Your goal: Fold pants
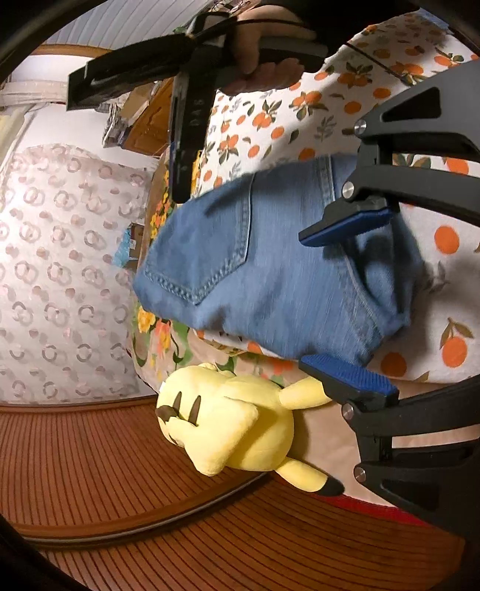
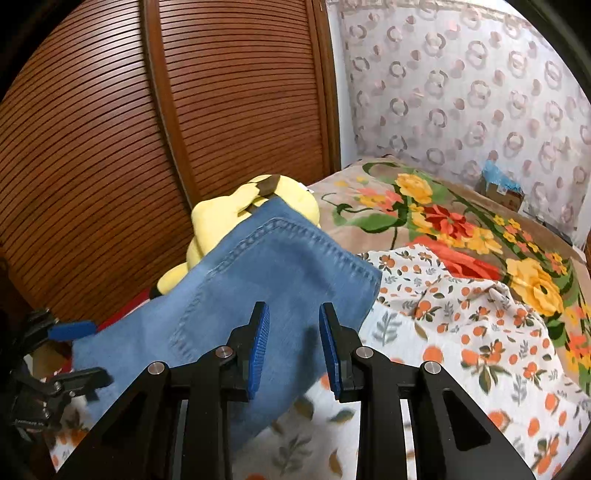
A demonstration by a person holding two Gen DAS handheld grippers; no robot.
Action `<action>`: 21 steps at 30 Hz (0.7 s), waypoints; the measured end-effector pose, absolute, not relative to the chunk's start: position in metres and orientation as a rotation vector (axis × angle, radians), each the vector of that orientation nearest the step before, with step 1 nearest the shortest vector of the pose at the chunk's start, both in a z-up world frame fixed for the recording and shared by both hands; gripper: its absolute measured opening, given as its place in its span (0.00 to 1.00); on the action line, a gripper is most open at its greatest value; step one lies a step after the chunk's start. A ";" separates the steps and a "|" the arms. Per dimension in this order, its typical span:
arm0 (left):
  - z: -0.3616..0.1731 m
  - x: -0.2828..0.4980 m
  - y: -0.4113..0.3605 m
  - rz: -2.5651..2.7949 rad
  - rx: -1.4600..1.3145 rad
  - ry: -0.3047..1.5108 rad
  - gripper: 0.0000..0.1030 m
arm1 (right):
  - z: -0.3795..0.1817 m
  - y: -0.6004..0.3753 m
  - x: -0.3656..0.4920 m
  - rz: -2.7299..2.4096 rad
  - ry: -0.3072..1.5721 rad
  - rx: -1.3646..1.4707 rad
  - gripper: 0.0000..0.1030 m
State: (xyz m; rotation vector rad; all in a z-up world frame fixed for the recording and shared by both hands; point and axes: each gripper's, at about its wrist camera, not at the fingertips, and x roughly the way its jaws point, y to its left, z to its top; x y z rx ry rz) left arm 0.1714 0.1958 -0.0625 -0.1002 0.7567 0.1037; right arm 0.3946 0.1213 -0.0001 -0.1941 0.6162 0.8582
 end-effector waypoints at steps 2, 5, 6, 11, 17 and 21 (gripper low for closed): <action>-0.058 0.167 0.190 0.091 -0.101 0.743 0.72 | 0.003 0.113 0.383 0.860 0.609 -0.190 0.28; -0.050 0.158 0.183 0.072 -0.108 0.717 0.81 | 0.008 0.101 0.367 0.856 0.595 -0.188 0.28; -0.048 0.155 0.181 0.070 -0.106 0.708 0.82 | 0.010 0.095 0.361 0.854 0.589 -0.184 0.28; -0.038 0.142 0.163 0.065 -0.090 0.680 0.82 | 0.015 0.069 0.335 0.841 0.568 -0.172 0.28; -0.029 0.126 0.142 0.057 -0.070 0.655 0.82 | 0.020 0.042 0.300 0.823 0.543 -0.162 0.28; -0.027 0.117 0.132 0.058 -0.062 0.646 0.82 | 0.021 0.025 0.274 0.802 0.528 -0.154 0.36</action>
